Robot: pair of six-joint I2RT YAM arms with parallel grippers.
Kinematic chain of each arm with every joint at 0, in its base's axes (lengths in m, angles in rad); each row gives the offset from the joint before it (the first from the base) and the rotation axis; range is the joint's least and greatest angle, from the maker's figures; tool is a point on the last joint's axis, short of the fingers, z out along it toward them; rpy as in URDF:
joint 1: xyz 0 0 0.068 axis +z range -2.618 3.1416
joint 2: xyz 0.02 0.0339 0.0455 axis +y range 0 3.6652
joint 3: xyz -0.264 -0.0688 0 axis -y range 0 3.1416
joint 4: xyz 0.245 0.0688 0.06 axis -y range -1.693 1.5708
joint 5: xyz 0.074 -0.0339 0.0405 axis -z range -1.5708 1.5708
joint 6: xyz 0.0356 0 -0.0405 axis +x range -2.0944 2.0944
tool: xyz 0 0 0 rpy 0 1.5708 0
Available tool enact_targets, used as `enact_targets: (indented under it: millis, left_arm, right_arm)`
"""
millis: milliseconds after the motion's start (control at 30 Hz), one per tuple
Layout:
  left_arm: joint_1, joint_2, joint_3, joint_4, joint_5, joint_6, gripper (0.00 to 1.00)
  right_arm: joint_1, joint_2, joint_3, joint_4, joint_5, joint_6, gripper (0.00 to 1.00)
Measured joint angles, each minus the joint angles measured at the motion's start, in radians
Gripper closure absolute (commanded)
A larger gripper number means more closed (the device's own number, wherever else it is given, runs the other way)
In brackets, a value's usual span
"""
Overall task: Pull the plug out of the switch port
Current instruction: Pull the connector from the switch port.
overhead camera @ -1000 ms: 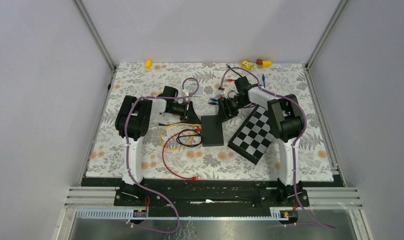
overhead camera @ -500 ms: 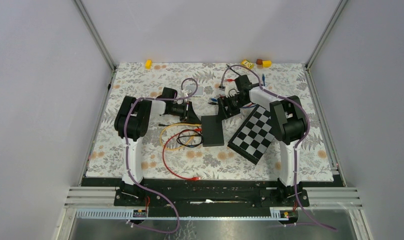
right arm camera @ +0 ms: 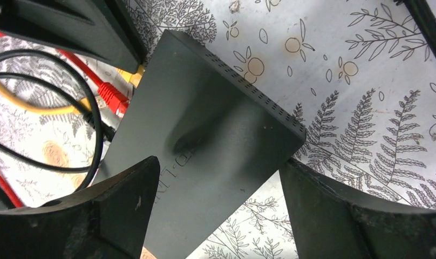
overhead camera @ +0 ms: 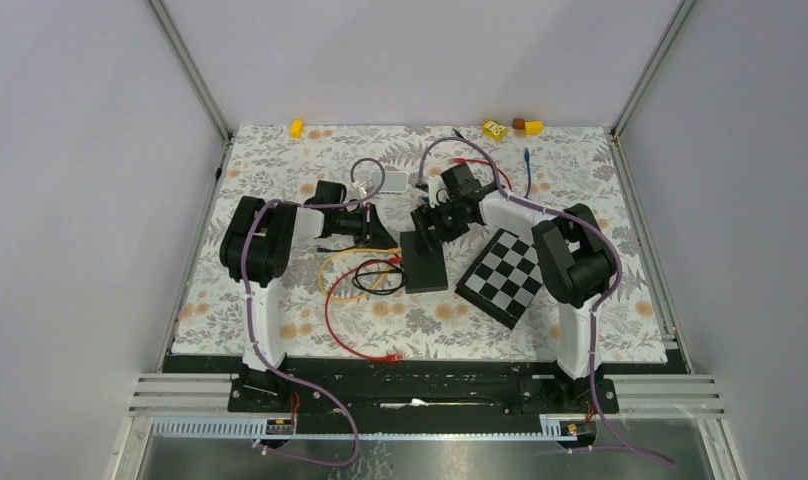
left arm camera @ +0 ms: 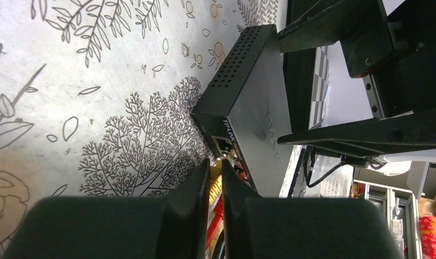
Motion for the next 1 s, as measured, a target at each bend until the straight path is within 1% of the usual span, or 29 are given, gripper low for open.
enact_targets:
  millis: [67, 100, 167, 233, 300, 400, 467, 600, 800, 1000]
  left_arm:
    - [0.003, -0.001, -0.007, 0.011, 0.002, -0.014, 1.00]
    - [0.003, -0.001, -0.007, 0.014, 0.002, -0.016, 0.97]
    - [0.003, -0.001, -0.007, 0.019, 0.005, -0.019, 0.84]
    - [0.003, -0.001, -0.007, 0.021, 0.004, -0.018, 0.68]
    - [0.003, 0.000, -0.008, 0.025, 0.006, -0.022, 0.59]
    - [0.004, 0.000, -0.005, 0.040, 0.022, -0.023, 0.53]
    - [0.004, 0.000, -0.005, 0.050, 0.035, -0.024, 0.51]
    - [0.005, 0.000, -0.005, 0.057, 0.051, -0.024, 0.50]
    - [0.005, 0.000, -0.005, 0.055, 0.053, -0.017, 0.53]
    - [-0.002, 0.000, -0.005, 0.045, 0.050, 0.014, 0.55]
  right_arm:
    - [0.017, -0.006, -0.008, 0.013, 0.041, 0.009, 0.11]
    - [0.023, -0.007, -0.010, 0.017, 0.057, 0.013, 0.10]
    - [0.031, -0.008, -0.011, 0.023, 0.083, 0.021, 0.10]
    - [0.034, -0.010, -0.013, 0.029, 0.096, 0.024, 0.08]
    - [0.035, -0.014, -0.014, 0.030, 0.098, 0.028, 0.06]
    - [0.035, -0.034, -0.023, 0.030, 0.093, 0.035, 0.03]
    - [0.035, -0.048, -0.030, 0.029, 0.087, 0.038, 0.02]
    - [0.035, -0.075, -0.045, 0.019, 0.068, 0.037, 0.02]
    - [0.035, -0.079, -0.059, -0.005, 0.061, 0.035, 0.03]
    - [0.035, -0.077, -0.066, -0.023, 0.018, 0.034, 0.05]
